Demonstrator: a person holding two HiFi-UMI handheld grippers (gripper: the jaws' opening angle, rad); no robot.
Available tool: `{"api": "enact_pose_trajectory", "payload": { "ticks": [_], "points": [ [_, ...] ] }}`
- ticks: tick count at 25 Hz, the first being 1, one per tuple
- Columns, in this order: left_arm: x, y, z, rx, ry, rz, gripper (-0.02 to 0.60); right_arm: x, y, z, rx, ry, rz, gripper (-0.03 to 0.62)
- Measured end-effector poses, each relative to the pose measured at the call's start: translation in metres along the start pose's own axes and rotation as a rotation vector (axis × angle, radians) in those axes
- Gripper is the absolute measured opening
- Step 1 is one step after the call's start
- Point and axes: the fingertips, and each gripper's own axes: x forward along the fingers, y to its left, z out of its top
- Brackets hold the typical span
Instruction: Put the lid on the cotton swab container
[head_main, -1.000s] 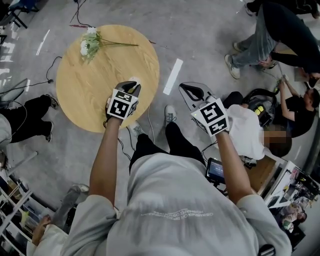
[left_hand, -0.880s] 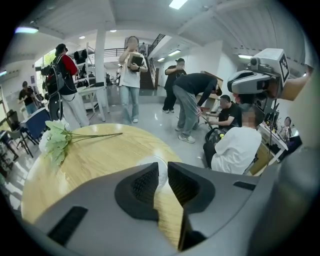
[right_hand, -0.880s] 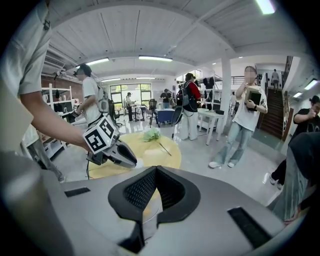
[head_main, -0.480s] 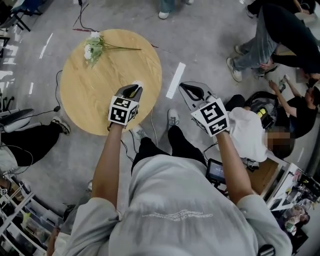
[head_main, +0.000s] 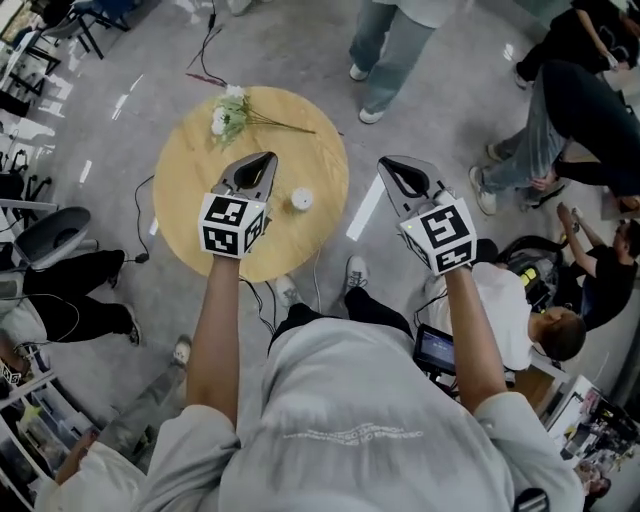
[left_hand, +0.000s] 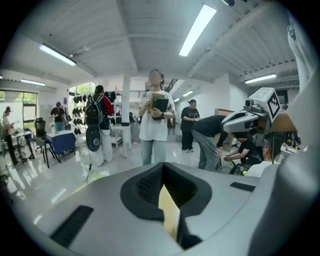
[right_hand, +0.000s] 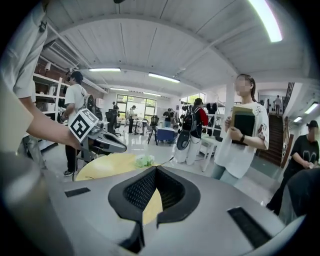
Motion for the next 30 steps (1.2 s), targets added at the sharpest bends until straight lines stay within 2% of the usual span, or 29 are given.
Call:
{"api": "enact_pose_trajectory", "payload": {
  "ticks": [8,14,20,30],
  "points": [
    [-0.079,0.048,0.096,0.137,-0.174,0.168,0.017,0.010,0.002,0.105,-0.133,-0.175,-0.004,0.026],
    [-0.118,0.062,0.145,0.234,-0.244,0.254,0.017,0.013,0.010,0.156,-0.204,-0.270,0.007,0.026],
    [-0.138,0.055,0.167,0.307,-0.282,0.299,0.017,0.014,0.022,0.174,-0.249,-0.314,0.034,0.026],
    [-0.152,0.058,0.170,0.306,-0.278,0.314,0.018,0.018,0.029,0.190,-0.253,-0.317,0.049,0.026]
  ]
}}
